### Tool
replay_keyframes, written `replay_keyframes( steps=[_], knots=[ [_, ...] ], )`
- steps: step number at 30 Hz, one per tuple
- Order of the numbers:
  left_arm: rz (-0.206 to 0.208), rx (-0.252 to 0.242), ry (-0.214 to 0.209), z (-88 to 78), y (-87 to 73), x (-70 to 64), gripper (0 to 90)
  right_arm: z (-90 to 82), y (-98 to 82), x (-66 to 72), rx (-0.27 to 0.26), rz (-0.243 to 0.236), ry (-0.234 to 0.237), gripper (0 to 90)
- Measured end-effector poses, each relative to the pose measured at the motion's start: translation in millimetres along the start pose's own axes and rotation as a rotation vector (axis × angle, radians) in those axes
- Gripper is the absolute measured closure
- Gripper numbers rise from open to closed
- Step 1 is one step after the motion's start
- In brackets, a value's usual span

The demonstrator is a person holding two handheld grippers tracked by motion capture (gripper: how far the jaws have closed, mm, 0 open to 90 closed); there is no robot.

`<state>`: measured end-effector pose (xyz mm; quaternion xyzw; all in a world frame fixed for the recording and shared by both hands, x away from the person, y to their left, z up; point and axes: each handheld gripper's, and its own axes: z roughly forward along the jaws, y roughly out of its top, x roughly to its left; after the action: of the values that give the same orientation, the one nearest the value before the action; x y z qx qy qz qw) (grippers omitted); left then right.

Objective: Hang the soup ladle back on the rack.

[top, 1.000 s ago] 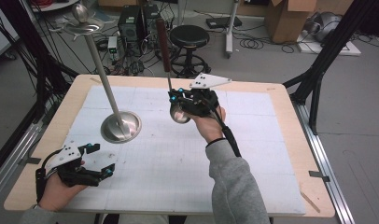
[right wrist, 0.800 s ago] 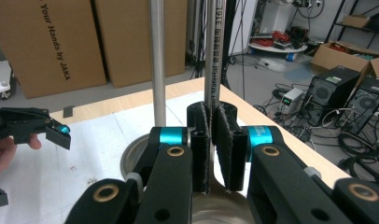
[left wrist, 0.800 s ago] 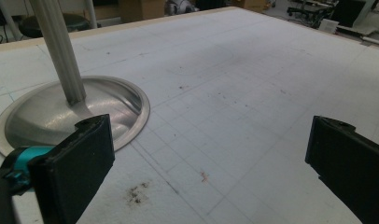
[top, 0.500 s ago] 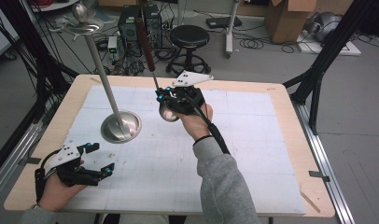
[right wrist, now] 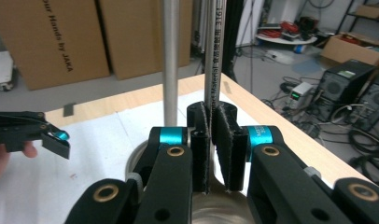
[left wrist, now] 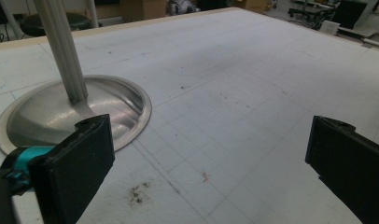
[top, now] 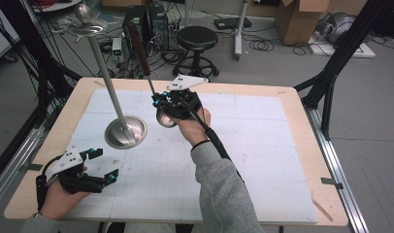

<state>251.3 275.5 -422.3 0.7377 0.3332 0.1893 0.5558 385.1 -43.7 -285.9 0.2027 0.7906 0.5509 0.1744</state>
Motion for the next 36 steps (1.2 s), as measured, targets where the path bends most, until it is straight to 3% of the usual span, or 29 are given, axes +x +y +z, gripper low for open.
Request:
replay_keyframes(
  steps=[11,21,24,30,36],
  knots=[
    [0.0,0.003,-0.002,-0.7,-0.9,0.2,1.8,20.0,5.4,9.2,-0.006,0.001,0.012,84.8],
    [-0.007,0.003,0.001,-0.8,-1.0,-0.1,1.8,25.4,10.5,18.1,-0.006,0.015,0.034,84.8],
    [-0.018,-0.003,-0.009,1.1,0.1,-2.1,1.8,29.3,11.6,19.6,0.0,0.01,0.033,84.8],
    [0.003,-0.002,-0.034,3.8,1.6,-7.8,1.8,37.3,14.0,21.7,0.01,0.011,0.022,84.8],
    [-0.007,-0.005,-0.022,1.8,1.3,-5.5,1.8,39.9,14.8,24.0,0.016,0.003,0.027,84.8]
  ],
)
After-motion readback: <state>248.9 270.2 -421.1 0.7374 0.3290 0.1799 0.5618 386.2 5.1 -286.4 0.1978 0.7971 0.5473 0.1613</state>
